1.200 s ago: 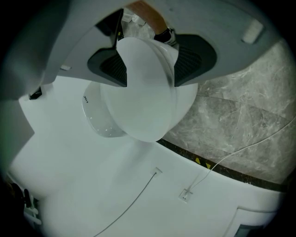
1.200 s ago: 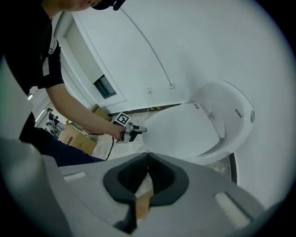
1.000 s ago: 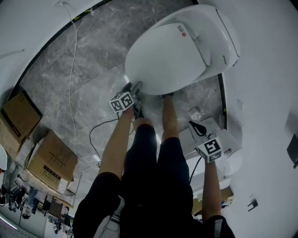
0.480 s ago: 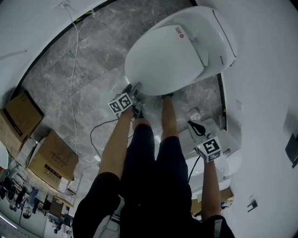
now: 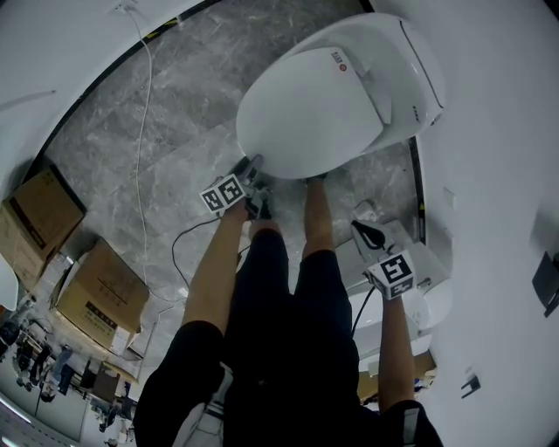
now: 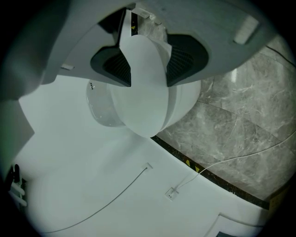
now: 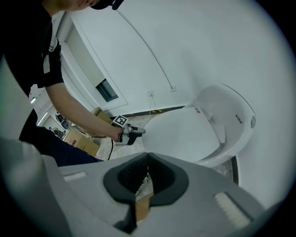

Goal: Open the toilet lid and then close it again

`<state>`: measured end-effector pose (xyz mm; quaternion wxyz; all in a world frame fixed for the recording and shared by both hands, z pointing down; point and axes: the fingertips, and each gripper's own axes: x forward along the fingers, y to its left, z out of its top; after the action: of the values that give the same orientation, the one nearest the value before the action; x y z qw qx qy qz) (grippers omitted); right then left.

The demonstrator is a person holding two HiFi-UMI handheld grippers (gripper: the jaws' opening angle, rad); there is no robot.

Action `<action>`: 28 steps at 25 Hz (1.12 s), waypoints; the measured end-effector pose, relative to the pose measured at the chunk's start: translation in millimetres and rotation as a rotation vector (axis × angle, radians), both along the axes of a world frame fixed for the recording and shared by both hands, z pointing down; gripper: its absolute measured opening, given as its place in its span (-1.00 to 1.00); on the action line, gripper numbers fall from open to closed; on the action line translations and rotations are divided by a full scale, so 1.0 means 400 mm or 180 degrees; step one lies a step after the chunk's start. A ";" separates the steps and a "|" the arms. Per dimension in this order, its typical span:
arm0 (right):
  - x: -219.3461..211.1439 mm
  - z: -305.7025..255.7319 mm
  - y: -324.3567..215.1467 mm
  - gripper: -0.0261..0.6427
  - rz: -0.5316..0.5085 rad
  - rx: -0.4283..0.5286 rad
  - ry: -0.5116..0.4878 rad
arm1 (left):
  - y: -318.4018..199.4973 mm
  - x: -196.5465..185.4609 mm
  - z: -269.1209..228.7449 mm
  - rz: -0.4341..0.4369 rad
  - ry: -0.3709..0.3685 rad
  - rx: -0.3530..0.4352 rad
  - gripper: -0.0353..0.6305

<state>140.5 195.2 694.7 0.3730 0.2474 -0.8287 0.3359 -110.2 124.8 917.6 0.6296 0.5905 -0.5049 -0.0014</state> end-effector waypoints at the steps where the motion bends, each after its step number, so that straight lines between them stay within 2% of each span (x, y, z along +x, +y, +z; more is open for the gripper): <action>1: -0.003 -0.004 -0.004 -0.91 -0.0010 0.0010 -0.0001 | 0.000 0.001 -0.005 0.0012 0.0017 0.0001 -0.15; 5: -0.025 -0.022 -0.009 -0.91 -0.0047 0.0038 -0.0025 | 0.008 -0.012 -0.030 0.0000 0.0057 -0.0005 -0.21; 9: -0.019 -0.047 -0.023 -0.91 -0.0078 0.0076 -0.0032 | 0.008 -0.019 -0.058 -0.0088 0.0094 0.0022 -0.37; 16: -0.017 -0.077 -0.038 -0.91 -0.0035 0.0110 -0.0075 | 0.009 -0.018 -0.114 -0.0047 0.0144 0.0072 -0.66; 25: -0.059 -0.133 -0.062 -0.91 -0.0061 0.0154 -0.0184 | -0.001 -0.010 -0.192 -0.0059 0.0328 0.0082 -0.77; 28: -0.065 -0.143 -0.063 -0.91 -0.0095 0.0146 -0.0214 | -0.009 0.000 -0.225 -0.0126 0.0456 0.0124 -0.78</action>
<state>114.5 170.1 637.3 0.3442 0.2320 -0.8519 0.3193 -110.0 121.4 827.8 0.6524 0.5909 -0.4700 -0.0659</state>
